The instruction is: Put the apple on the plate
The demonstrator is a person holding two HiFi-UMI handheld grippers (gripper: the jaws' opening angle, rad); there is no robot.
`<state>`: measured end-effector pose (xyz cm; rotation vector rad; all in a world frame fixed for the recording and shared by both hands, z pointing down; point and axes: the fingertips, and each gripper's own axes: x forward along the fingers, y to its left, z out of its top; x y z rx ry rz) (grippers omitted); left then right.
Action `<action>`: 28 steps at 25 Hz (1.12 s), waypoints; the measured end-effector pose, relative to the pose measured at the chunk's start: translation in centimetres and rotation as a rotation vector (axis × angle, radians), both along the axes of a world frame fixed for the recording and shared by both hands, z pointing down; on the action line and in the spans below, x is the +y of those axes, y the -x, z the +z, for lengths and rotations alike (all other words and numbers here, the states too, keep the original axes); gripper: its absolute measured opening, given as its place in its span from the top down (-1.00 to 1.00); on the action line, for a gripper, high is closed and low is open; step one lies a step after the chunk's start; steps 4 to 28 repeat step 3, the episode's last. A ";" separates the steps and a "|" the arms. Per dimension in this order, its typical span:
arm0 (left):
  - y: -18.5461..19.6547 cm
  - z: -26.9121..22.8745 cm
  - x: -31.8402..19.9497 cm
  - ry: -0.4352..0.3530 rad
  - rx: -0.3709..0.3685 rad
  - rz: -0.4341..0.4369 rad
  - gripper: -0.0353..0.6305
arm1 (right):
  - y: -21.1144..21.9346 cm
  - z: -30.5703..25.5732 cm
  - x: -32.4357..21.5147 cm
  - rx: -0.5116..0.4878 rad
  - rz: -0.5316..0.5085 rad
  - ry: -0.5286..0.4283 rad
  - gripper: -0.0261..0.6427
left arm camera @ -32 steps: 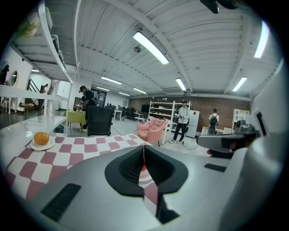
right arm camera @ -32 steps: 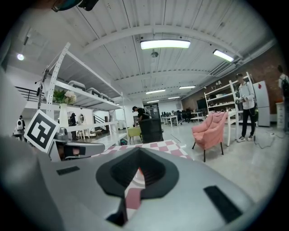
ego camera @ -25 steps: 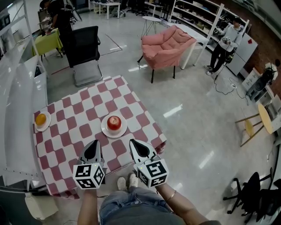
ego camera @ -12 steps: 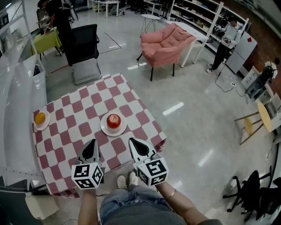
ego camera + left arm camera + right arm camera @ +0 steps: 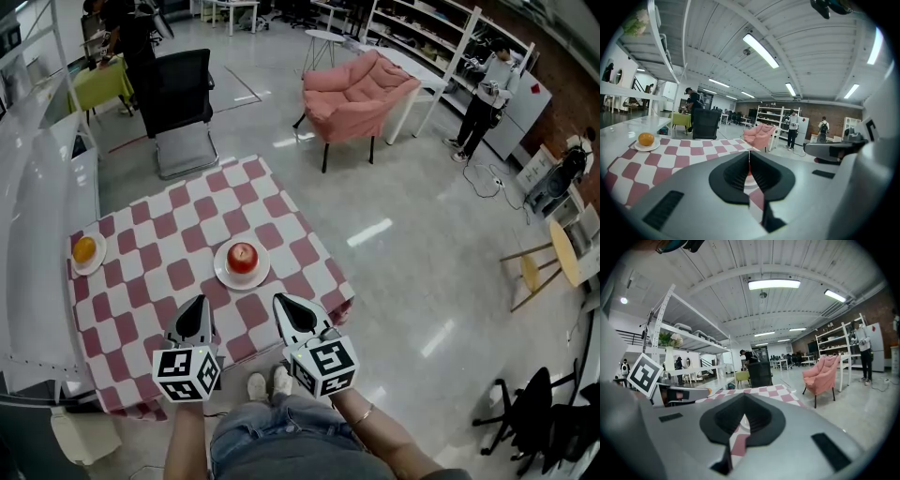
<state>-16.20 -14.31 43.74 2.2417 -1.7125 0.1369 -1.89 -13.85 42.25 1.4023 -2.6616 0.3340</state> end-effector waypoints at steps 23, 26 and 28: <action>-0.1 -0.1 -0.1 -0.002 -0.005 -0.001 0.84 | -0.1 0.1 -0.1 0.004 -0.003 0.004 0.89; -0.1 -0.1 -0.1 -0.002 -0.005 -0.001 0.84 | -0.1 0.1 -0.1 0.004 -0.003 0.004 0.89; -0.1 -0.1 -0.1 -0.002 -0.005 -0.001 0.84 | -0.1 0.1 -0.1 0.004 -0.003 0.004 0.89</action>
